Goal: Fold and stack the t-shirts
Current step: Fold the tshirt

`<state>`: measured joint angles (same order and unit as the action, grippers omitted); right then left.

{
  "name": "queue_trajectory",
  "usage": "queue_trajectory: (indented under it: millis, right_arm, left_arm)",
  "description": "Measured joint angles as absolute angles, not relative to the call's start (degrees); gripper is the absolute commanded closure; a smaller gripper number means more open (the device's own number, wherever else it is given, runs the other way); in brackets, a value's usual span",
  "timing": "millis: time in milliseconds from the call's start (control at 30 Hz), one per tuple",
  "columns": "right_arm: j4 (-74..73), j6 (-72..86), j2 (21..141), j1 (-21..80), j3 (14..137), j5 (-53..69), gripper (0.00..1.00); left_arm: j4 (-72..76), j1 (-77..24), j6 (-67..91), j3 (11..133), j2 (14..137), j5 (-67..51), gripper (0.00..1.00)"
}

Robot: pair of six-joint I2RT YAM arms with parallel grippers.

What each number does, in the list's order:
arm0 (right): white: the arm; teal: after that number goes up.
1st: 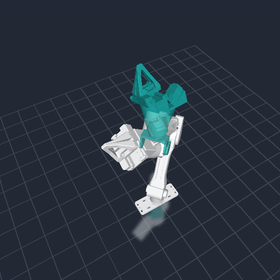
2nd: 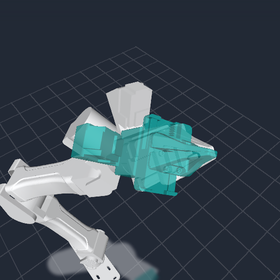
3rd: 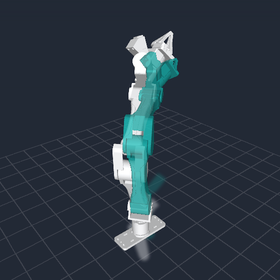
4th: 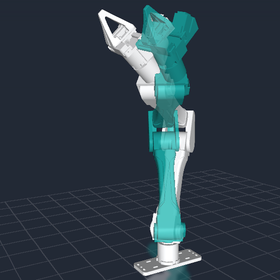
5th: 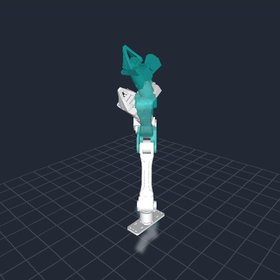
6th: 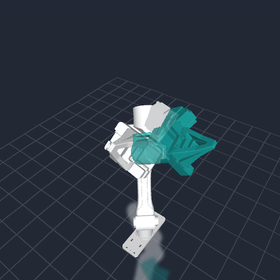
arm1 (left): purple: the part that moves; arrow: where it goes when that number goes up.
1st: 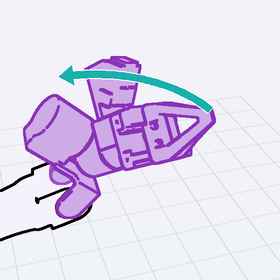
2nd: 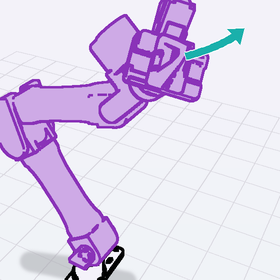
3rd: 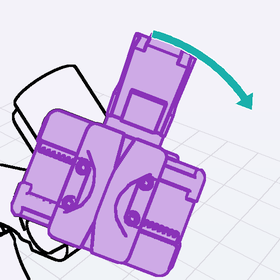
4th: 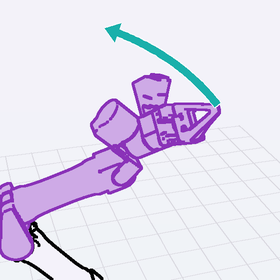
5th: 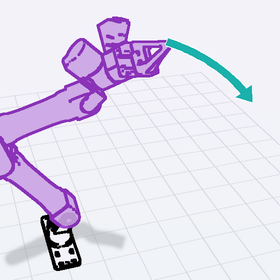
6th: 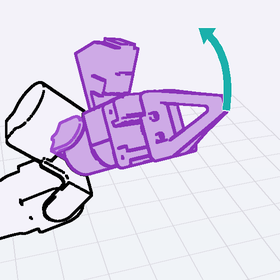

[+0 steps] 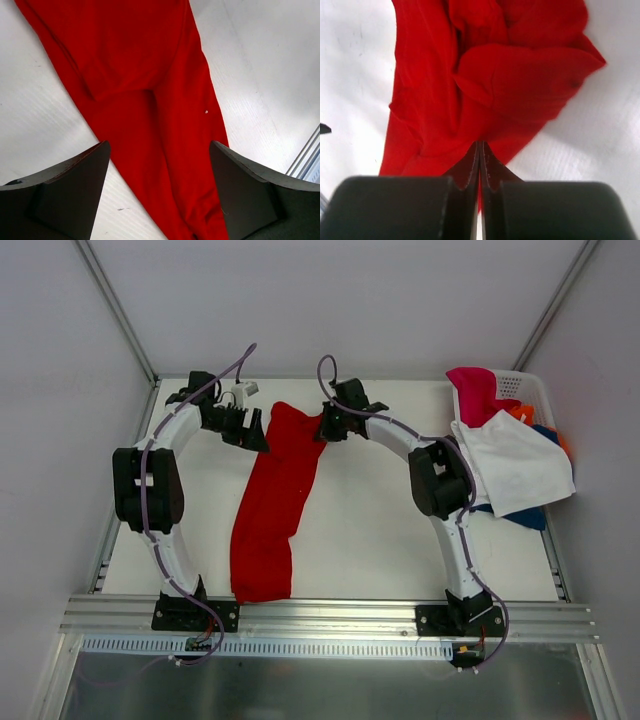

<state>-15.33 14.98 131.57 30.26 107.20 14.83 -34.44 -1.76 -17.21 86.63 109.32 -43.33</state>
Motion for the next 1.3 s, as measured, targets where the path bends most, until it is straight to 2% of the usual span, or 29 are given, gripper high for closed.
queue_trajectory:
  millis: [267, 467, 567, 600, 667, 1133, 1200, 1300]
  right_arm:
    - [-10.9, 20.82, 145.91, 30.24, 120.57, 20.93, 0.99]
    - [-5.58, 26.59, 151.61, 29.39, 127.59, 23.38, 0.86]
    - [-2.02, 30.04, 153.53, 28.49, 128.79, 25.19, 0.5]
    - [-0.56, 31.2, 154.17, 28.18, 129.62, 26.04, 0.23]
    - [2.55, 32.84, 154.63, 27.81, 131.09, 27.27, 0.02]
    - [15.27, 34.09, 158.54, 26.37, 133.78, 27.35, 0.01]
    - [16.99, 32.99, 156.42, 26.55, 130.08, 28.47, 0.01]
    - [18.15, 28.91, 145.29, 27.33, 112.44, 28.53, 0.01]
  left_arm:
    - [-32.69, -1.8, -16.73, 84.33, 104.27, -44.56, 0.19]
    - [-32.25, -1.8, -17.15, 78.65, 92.47, -43.11, 0.16]
    - [-32.14, -1.8, -17.26, 76.99, 87.2, -42.06, 0.15]
    - [-32.08, -1.8, -17.28, 76.38, 85.56, -41.54, 0.14]
    - [-31.97, -1.8, -17.32, 75.24, 82.91, -40.88, 0.14]
    - [-31.51, -1.8, -17.04, 71.44, 80.12, -38.48, 0.13]
    - [-31.05, -1.78, -17.1, 71.44, 80.07, -38.24, 0.12]
    - [-30.68, -1.41, -17.23, 71.42, 79.18, -37.41, 0.1]
